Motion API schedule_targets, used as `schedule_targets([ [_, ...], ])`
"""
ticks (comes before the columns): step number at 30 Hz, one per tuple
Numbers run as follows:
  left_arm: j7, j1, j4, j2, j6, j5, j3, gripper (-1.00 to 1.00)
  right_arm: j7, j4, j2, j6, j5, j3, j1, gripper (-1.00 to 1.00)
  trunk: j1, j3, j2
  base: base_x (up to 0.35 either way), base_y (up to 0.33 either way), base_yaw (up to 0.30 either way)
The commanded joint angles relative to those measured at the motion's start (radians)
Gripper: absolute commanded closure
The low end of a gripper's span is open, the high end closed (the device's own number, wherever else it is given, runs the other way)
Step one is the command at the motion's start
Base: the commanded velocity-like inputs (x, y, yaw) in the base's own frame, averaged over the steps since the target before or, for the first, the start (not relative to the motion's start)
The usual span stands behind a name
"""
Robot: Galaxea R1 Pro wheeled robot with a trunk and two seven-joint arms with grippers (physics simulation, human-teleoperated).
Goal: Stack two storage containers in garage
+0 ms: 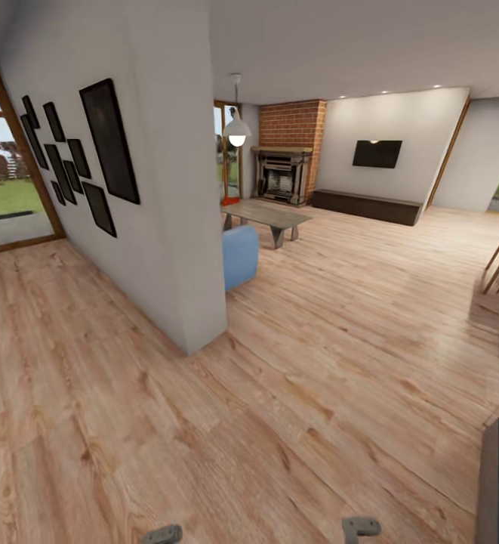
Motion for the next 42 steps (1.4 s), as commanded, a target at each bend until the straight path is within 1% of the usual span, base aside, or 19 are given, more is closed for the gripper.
schedule_targets([
  [1, -0.006, 0.0, -0.003, -0.001, 0.007, 0.0, 0.008, -1.0, -0.005, -0.002, 0.0, 0.007, -0.006, 0.009, -0.001, -1.0, 0.001, -0.002, -0.002, 0.333, 0.0, -0.273],
  [13, -0.006, 0.0, -0.003, -0.001, 0.007, 0.0, 0.008, -1.0, -0.005, -0.001, 0.0, 0.007, -0.006, 0.009, -0.001, -1.0, 0.001, -0.002, -0.002, 0.333, 0.0, -0.273],
  [30, -0.006, 0.0, -0.003, -0.001, 0.007, 0.0, 0.008, -1.0, -0.006, -0.001, 0.0, 0.007, -0.006, 0.01, -0.001, -1.0, 0.001, -0.002, -0.002, 0.333, 0.0, -0.016],
  [42, -0.006, 0.0, -0.003, -0.001, 0.007, 0.0, 0.008, -1.0, -0.005, -0.001, 0.0, 0.007, -0.006, 0.01, -0.001, -1.0, 0.001, 0.002, -0.002, 0.333, 0.0, -0.235],
])
